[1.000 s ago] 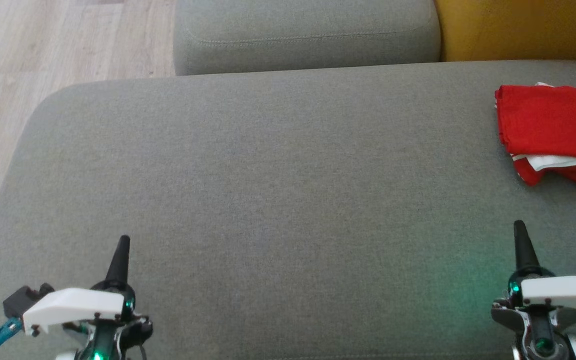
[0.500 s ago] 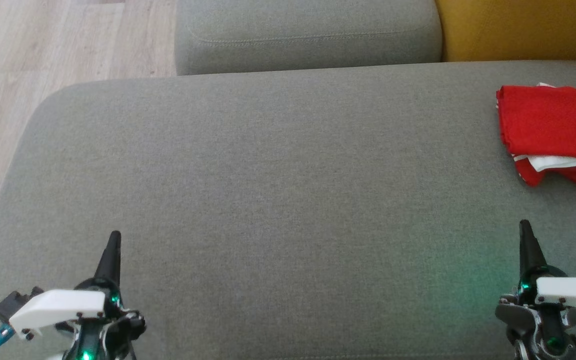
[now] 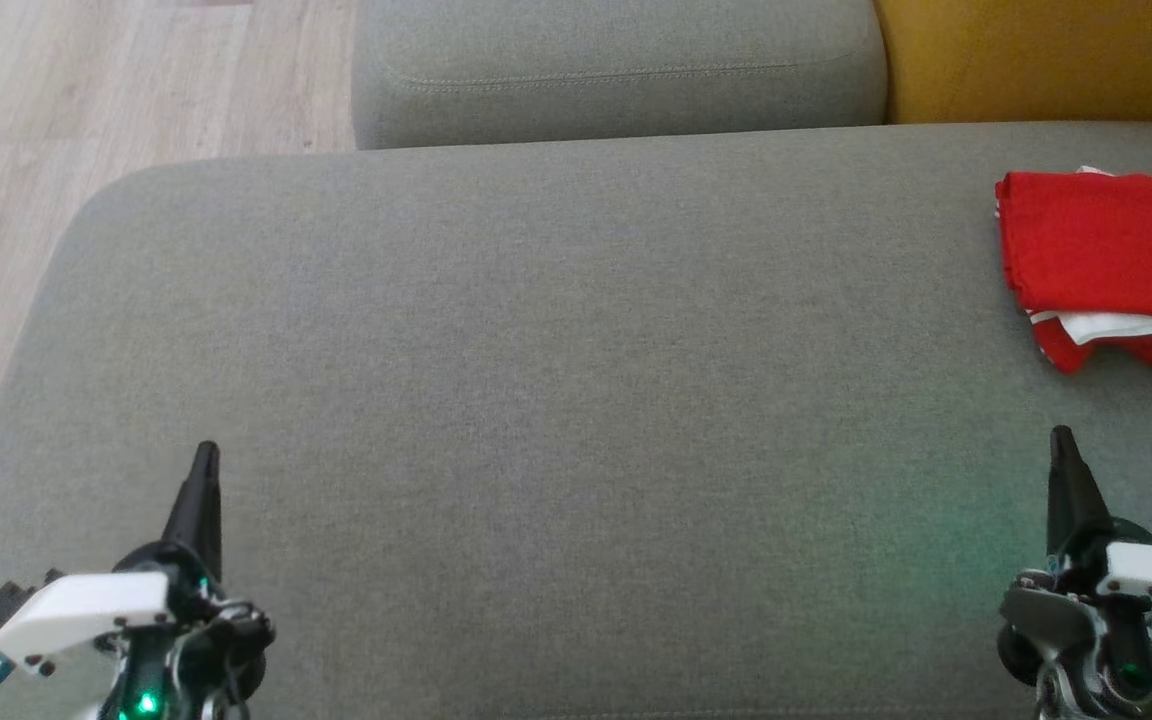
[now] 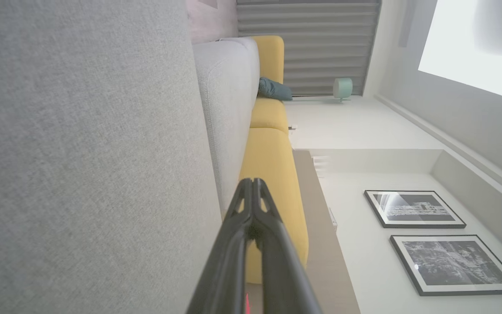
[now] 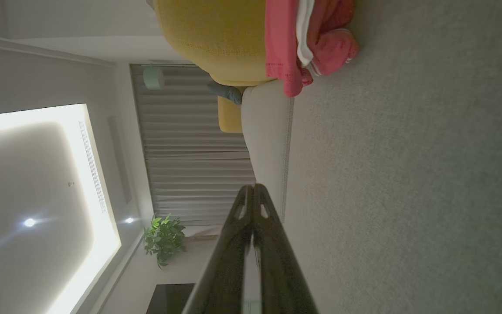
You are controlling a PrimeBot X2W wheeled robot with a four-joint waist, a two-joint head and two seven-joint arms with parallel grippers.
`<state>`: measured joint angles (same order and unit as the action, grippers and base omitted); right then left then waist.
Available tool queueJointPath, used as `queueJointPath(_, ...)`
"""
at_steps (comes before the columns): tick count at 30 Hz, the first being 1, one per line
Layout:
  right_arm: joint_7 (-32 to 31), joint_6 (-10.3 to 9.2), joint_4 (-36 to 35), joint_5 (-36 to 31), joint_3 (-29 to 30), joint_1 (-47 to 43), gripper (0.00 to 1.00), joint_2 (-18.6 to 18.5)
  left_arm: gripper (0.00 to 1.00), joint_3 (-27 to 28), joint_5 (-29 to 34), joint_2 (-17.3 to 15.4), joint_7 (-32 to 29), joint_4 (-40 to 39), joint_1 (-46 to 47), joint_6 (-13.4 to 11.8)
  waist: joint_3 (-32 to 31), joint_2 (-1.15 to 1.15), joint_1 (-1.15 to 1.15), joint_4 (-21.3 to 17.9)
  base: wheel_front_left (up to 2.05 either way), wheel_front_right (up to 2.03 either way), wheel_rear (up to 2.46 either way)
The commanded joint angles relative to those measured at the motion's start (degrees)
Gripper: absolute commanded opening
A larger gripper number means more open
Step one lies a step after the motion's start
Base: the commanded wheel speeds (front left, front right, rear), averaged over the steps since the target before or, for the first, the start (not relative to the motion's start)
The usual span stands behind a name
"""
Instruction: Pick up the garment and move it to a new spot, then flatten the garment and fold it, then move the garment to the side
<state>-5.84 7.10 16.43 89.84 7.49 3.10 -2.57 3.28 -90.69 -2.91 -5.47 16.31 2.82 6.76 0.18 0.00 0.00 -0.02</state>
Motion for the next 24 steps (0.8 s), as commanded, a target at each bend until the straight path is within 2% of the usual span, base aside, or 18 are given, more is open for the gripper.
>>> queueJointPath(1, -0.6, 0.38, -2.4, 2.1, -1.0, 3.1, 0.0, -0.3, 0.0, 2.7, -1.7, -0.3, -0.6, -2.2, 3.3, 0.7, 0.0, 0.0, 0.0, 0.0, 0.0, 0.0, 0.0)
queueJointPath(24, -0.6, 0.39, -2.4, 2.3, -1.0, 3.1, 0.0, -0.3, 0.0, 2.9, -1.7, -0.2, -0.8, -2.3, 3.3, 0.7, 0.0, 0.0, 0.0, 0.0, 0.0, 0.0, 0.0)
